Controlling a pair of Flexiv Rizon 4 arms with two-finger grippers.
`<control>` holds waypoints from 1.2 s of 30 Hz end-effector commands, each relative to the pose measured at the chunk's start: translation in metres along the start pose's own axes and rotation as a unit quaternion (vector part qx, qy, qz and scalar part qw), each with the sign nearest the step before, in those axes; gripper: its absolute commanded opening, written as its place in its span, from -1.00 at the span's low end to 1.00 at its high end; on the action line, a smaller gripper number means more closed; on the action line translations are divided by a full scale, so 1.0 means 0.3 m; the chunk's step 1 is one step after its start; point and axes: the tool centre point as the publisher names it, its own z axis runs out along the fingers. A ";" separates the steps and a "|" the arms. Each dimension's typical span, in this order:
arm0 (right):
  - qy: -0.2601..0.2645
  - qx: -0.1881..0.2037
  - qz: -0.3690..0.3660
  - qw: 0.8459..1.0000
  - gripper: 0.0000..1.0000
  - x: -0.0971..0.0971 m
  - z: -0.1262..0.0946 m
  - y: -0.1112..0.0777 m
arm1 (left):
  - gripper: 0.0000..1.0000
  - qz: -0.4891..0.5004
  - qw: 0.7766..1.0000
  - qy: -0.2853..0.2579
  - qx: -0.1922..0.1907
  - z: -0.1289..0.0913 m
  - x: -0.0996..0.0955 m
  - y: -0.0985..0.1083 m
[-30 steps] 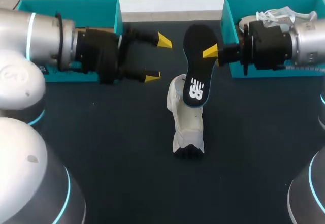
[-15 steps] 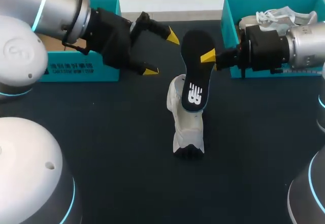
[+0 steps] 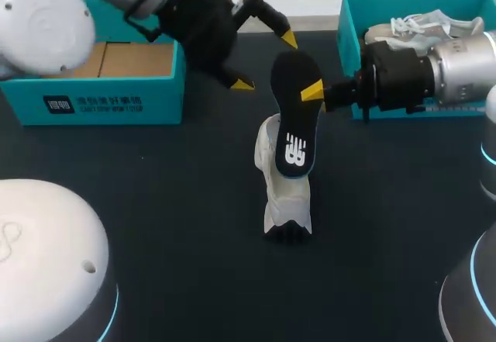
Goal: Take the shoe out of the shoebox, open the shoe tongue, remove and reinsert the insole, then place the shoe into the shoebox
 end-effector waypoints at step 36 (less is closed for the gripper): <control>-0.001 -0.002 -0.005 1.000 -1.00 0.059 0.019 0.085 | 1.00 0.091 0.932 0.349 -0.040 -0.017 -0.094 0.050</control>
